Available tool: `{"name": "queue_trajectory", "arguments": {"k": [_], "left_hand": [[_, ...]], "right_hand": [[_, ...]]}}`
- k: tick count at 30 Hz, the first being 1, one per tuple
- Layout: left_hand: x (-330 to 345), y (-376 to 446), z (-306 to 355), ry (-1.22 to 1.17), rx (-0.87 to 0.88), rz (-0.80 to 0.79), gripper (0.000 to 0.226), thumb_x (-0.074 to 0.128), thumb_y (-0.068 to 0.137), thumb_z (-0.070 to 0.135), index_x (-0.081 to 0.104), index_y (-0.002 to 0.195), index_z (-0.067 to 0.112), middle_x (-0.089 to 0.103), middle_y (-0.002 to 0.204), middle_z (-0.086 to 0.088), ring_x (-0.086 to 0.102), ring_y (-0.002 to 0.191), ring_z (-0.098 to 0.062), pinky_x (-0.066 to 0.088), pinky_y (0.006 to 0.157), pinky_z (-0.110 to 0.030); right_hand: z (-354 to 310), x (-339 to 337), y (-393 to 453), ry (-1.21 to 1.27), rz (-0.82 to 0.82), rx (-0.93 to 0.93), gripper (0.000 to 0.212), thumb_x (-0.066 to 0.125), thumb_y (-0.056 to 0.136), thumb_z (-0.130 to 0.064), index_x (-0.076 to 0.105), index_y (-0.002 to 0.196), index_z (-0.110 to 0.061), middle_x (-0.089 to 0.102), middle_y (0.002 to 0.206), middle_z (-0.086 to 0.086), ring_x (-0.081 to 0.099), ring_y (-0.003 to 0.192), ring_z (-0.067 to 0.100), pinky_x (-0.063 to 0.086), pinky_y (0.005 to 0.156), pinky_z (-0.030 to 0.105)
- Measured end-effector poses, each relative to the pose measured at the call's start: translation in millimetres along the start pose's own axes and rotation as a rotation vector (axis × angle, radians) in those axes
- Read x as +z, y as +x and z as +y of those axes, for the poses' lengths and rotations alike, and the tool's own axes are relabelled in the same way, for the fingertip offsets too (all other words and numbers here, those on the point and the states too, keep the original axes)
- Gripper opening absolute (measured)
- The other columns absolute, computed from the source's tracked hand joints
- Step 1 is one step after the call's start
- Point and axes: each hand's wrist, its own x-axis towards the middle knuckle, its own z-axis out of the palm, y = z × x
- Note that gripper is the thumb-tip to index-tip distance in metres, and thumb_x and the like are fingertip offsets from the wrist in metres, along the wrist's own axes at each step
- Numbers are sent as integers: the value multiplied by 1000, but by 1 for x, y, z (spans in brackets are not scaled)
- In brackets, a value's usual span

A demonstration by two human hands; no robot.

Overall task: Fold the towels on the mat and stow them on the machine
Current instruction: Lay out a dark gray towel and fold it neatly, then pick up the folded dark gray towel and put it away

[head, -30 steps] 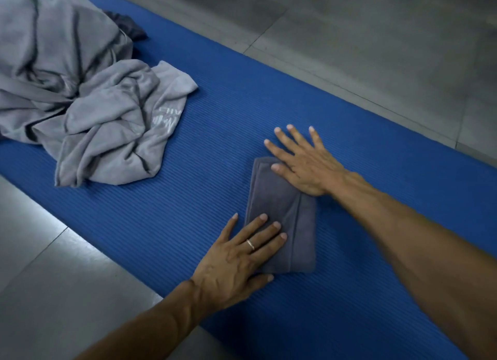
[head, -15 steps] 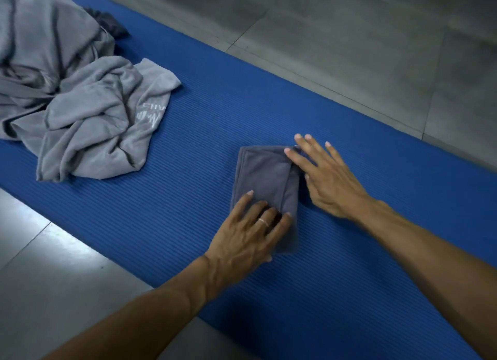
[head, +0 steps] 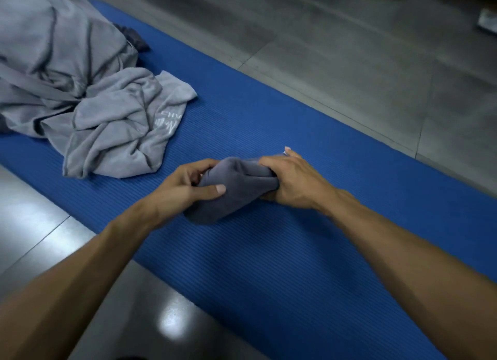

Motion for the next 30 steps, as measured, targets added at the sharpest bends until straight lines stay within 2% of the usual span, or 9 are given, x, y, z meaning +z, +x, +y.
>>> {"name": "queue_trajectory", "arguments": {"k": [2,3,5,9,14,17,22,26,30], "left_hand": [[-16,-6,5,-72,-16,-3,49,73,76,26,62,119,7,67,112,-20,66,100,-28,54,84,-31],[-22,-9,6,-70,-13,5,46,71,79,24,61,121,7,67,113,-20,65,103,-29,53,87,-33],[-30,-10,6,-1,-22,49,42,66,83,20,61,123,11,69,113,-15,65,107,-29,52,94,-35],[-33,-2,-7,281,-74,174,30,65,91,25,63,121,21,71,106,-3,67,101,-18,50,97,-45],[-13,-7,-17,702,-74,336,21,62,90,33,65,108,22,70,94,8,66,87,-8,53,84,-31],[-5,-22,4,944,-88,229,31,48,77,44,66,97,29,72,86,7,68,84,-16,54,78,-39],[14,-49,68,1079,-109,177,27,49,74,44,64,88,28,70,83,4,67,82,-24,55,71,-43],[38,-69,150,1108,-156,40,24,56,79,45,62,89,25,65,82,8,65,83,-23,54,73,-44],[73,-90,244,1174,-144,-71,21,63,84,41,62,95,23,65,90,5,64,87,-23,53,77,-42]], "right_hand": [[-15,-15,6,-7,-66,34,26,70,72,-39,50,81,-25,59,72,-13,57,72,14,50,77,36],[-20,-21,7,-34,-89,39,29,69,69,-41,48,78,-24,58,69,-9,56,67,16,48,62,37],[-28,-30,6,-92,-127,52,31,68,68,-42,45,75,-23,57,67,-6,54,63,17,42,52,35],[-32,-33,2,-145,-187,147,32,67,70,-42,43,72,-20,55,64,-3,52,60,18,36,49,30],[-36,-29,-8,-173,-142,290,34,64,73,-44,41,73,-20,55,69,-2,54,64,21,43,54,35],[-44,-33,-30,-166,-106,348,38,64,72,-50,41,74,-19,52,69,-3,52,65,23,37,54,33],[-85,-71,-72,-81,-65,479,36,65,72,-47,44,78,-19,52,73,-1,53,74,28,39,61,33],[-134,-139,-113,-9,-20,596,36,65,73,-45,38,73,-21,51,71,-3,52,71,28,39,59,32],[-181,-227,-154,17,83,703,36,63,75,-47,43,83,-18,46,75,-4,46,71,26,36,61,32]]}}
